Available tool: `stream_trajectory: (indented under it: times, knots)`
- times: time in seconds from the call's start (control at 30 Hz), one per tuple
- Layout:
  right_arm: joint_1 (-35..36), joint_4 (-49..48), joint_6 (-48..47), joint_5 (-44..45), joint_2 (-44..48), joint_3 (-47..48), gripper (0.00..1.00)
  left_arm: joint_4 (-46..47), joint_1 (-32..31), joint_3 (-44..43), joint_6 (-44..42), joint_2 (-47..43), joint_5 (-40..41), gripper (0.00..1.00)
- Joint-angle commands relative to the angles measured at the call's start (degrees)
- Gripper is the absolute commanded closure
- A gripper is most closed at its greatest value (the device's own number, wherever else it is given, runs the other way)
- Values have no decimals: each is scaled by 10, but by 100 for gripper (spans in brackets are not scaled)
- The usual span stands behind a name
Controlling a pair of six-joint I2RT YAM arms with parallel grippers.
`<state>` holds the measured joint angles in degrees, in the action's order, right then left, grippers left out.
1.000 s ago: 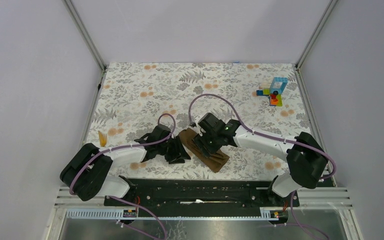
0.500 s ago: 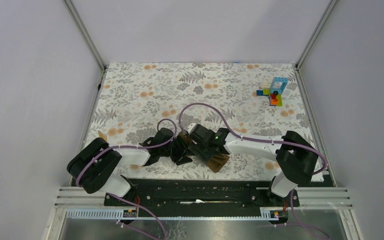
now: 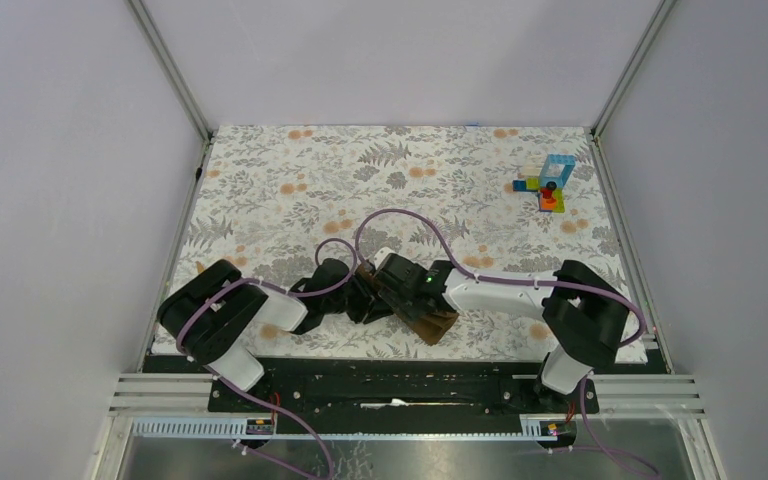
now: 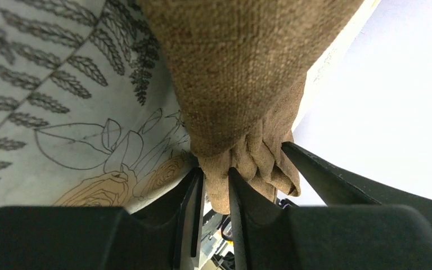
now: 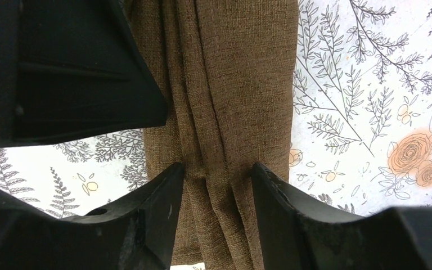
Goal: Fold the napkin into a case and place the utensils inside
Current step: Smooth out the smaller rectangle-folded napkin at the center of the board.
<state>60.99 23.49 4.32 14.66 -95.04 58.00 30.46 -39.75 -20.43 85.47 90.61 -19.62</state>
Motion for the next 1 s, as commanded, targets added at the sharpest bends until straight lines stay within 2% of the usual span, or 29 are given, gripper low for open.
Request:
stream_trajectory:
  times: [0.0,0.13,0.27,0.37,0.53,0.73,0.97]
  knots:
    - [10,-12,-3,36,-11,-4,45,-4,-1,17,-3,29,49,74]
    - [14,-15,-3,40,-16,-6,40,0,-1,20,-4,31,51,77]
    - [17,-22,-4,54,-18,-10,44,0,-1,21,-5,34,53,81]
    - [21,-23,-3,70,-13,-9,53,1,-1,19,-6,38,52,84]
    - [22,-11,6,57,16,-2,76,12,-2,16,-7,53,47,91]
    - [22,8,41,-12,24,20,99,21,-4,14,-7,59,48,98]
    - [22,-25,94,-64,1,16,100,16,-6,13,-11,54,49,100]
